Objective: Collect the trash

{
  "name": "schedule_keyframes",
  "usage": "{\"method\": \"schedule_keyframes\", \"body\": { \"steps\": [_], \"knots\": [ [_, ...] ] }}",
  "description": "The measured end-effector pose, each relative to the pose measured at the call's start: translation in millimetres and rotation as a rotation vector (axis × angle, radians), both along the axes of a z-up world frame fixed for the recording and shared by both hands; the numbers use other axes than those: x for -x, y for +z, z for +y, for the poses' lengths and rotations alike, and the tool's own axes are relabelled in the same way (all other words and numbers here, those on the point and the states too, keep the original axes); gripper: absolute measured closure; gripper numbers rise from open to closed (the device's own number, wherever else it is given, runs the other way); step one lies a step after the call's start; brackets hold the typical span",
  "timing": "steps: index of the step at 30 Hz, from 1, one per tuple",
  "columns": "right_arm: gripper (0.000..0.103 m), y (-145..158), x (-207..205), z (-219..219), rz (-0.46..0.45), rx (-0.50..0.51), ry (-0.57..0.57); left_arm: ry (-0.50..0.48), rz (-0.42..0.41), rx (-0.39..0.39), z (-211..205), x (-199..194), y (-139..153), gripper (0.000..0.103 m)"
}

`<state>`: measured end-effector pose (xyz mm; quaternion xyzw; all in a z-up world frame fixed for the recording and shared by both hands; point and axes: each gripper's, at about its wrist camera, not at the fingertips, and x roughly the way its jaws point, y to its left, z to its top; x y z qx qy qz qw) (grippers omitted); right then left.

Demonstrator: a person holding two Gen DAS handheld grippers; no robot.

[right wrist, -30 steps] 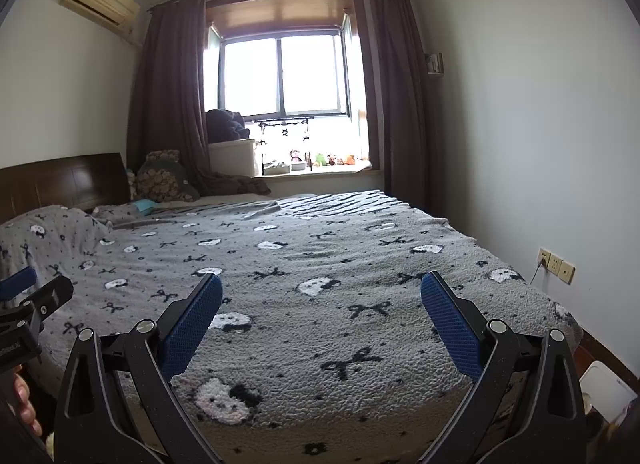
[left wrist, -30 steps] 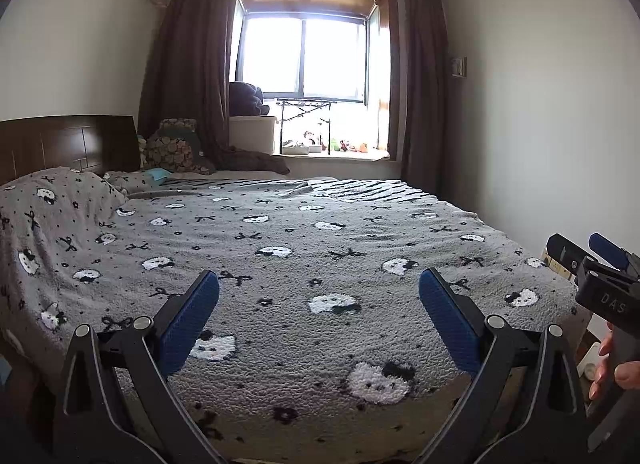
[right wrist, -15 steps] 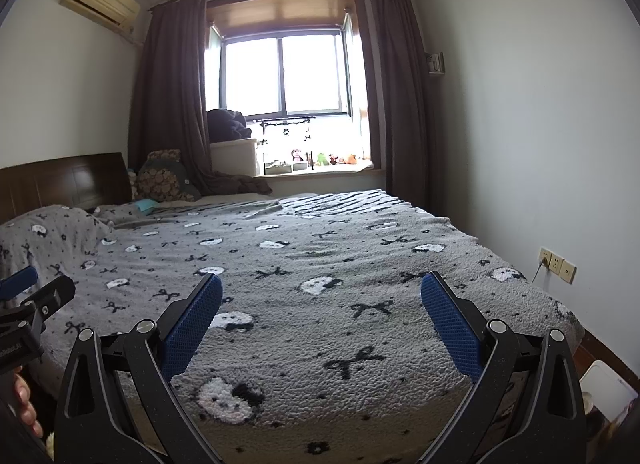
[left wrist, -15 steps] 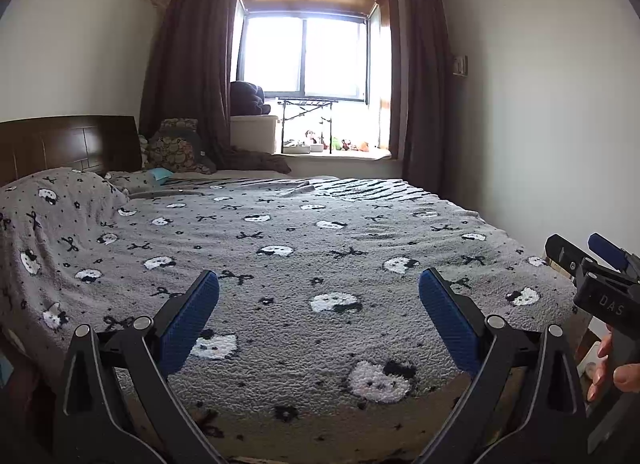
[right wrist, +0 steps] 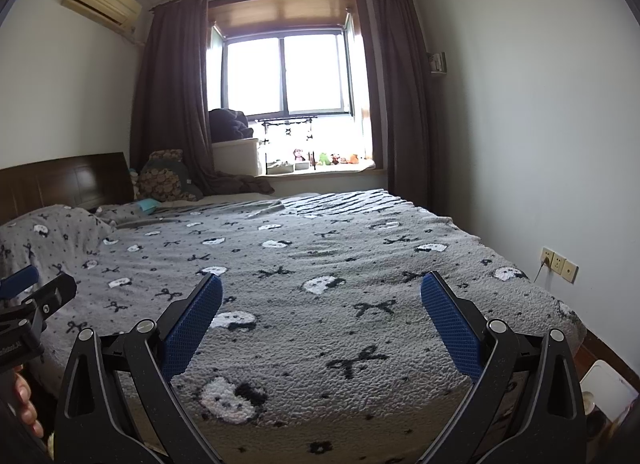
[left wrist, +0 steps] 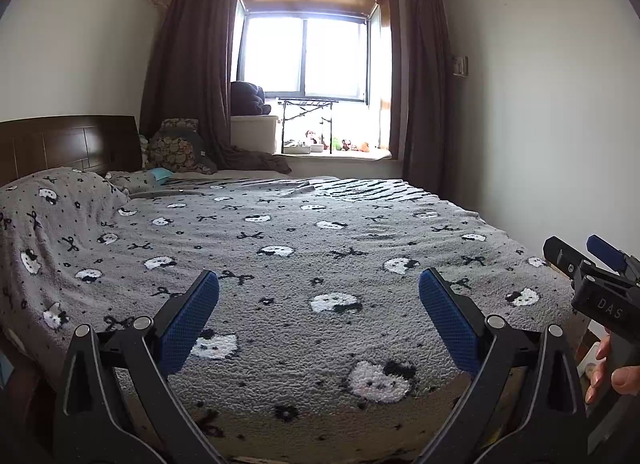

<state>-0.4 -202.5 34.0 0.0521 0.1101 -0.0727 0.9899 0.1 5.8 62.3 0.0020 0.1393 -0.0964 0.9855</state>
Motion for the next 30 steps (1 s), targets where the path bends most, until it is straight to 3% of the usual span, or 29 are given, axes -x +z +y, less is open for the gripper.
{"method": "schedule_keyframes", "body": {
  "steps": [21,30],
  "knots": [
    [0.003,-1.2,0.0,6.5,0.003,-0.001,0.001,0.014,0.000,0.008,-1.6,-0.4,-0.2,0.008],
    [0.003,-1.4,0.7,6.6,0.003,-0.003,0.002,0.070,-0.011,0.009,0.9,0.7,1.6,0.008]
  ]
}}
